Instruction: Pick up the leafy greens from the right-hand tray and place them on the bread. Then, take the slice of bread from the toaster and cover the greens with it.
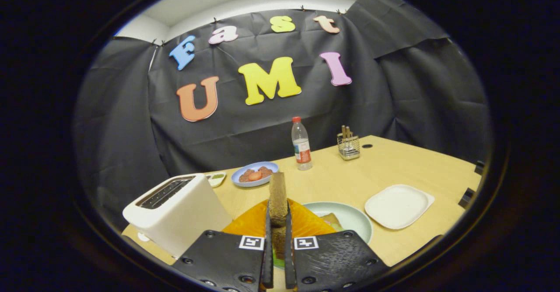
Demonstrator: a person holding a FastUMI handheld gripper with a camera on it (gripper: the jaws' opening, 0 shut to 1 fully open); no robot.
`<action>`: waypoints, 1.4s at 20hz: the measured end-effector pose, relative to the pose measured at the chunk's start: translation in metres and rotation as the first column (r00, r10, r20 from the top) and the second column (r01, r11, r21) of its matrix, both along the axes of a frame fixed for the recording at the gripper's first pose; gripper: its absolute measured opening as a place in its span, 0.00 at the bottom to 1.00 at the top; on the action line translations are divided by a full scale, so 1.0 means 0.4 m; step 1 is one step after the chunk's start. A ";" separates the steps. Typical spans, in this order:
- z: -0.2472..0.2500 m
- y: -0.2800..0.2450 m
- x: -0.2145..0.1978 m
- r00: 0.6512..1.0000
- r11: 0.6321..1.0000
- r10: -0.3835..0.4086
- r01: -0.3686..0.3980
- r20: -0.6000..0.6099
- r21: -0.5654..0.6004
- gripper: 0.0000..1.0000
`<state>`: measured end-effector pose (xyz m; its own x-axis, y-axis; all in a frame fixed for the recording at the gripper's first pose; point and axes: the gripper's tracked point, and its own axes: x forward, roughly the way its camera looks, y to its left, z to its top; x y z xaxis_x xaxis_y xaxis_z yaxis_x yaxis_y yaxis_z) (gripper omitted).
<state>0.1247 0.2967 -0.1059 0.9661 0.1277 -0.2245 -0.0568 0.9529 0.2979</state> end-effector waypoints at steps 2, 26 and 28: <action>-0.019 0.003 0.003 1.000 1.000 0.003 -0.003 -0.006 0.024 0.10; 0.117 -0.229 -0.051 0.975 0.964 -0.016 0.074 0.221 -0.255 0.89; 0.167 -0.246 -0.081 0.963 0.956 0.028 0.053 0.267 -0.289 0.93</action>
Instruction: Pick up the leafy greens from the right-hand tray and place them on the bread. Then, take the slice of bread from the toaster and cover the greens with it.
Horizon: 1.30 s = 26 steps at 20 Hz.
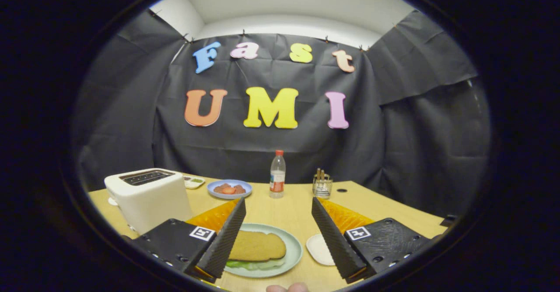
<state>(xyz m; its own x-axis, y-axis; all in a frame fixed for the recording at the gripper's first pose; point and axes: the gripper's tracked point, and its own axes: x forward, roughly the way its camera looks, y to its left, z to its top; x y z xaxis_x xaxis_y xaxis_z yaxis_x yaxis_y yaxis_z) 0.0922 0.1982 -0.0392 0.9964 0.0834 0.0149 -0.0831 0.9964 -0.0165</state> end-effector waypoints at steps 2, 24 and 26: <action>0.049 -0.034 -0.033 0.999 0.999 0.031 -0.031 0.018 0.009 0.95; 0.329 -0.618 -0.426 0.983 0.992 -0.124 0.119 0.138 0.050 0.95; 0.334 -0.654 -0.449 0.978 0.988 -0.155 0.152 0.137 0.032 0.95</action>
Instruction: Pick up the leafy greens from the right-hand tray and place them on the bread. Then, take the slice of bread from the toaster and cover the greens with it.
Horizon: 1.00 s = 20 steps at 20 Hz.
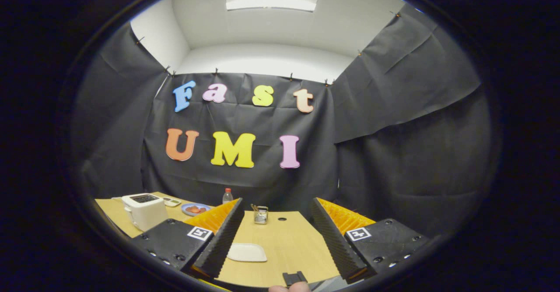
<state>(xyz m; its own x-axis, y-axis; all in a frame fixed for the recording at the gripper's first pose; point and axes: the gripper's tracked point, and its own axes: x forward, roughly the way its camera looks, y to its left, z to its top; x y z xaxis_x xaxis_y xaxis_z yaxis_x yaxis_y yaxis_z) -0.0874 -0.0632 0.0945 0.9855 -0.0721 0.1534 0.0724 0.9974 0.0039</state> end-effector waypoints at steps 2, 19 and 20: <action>0.014 -0.020 -0.017 1.000 1.000 -0.022 0.022 0.015 -0.008 0.95; 0.004 0.003 -0.019 1.000 1.000 -0.001 0.001 0.016 -0.018 0.95; 0.005 0.009 -0.019 1.000 1.000 0.007 -0.007 0.014 -0.012 0.95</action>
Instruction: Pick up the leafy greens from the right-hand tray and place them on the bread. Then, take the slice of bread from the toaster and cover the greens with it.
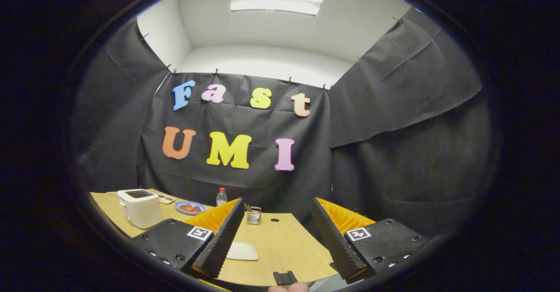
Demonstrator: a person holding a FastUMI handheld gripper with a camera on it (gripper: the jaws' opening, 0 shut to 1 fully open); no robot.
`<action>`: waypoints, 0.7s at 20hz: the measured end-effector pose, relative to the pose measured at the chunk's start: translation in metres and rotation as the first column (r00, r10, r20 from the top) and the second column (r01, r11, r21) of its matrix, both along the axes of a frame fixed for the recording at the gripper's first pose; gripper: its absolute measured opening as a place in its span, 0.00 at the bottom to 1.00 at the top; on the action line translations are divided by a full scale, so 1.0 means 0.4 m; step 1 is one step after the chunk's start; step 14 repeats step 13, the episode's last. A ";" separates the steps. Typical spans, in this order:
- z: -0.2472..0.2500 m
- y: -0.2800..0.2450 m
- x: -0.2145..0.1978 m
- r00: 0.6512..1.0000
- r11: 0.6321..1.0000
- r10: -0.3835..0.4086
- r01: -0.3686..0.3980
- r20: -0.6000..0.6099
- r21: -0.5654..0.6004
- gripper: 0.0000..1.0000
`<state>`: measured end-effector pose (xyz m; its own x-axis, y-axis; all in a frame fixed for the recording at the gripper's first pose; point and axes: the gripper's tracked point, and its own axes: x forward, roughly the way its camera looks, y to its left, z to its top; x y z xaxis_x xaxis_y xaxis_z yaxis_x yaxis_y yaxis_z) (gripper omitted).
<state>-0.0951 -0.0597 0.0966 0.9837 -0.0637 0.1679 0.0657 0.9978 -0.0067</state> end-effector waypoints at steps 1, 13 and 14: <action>0.001 0.004 -0.001 1.000 1.000 0.008 -0.007 -0.002 0.005 0.95; -0.012 0.011 0.017 0.999 1.000 0.027 -0.027 -0.036 0.015 0.95; -0.012 0.011 0.017 0.999 1.000 0.027 -0.027 -0.036 0.015 0.95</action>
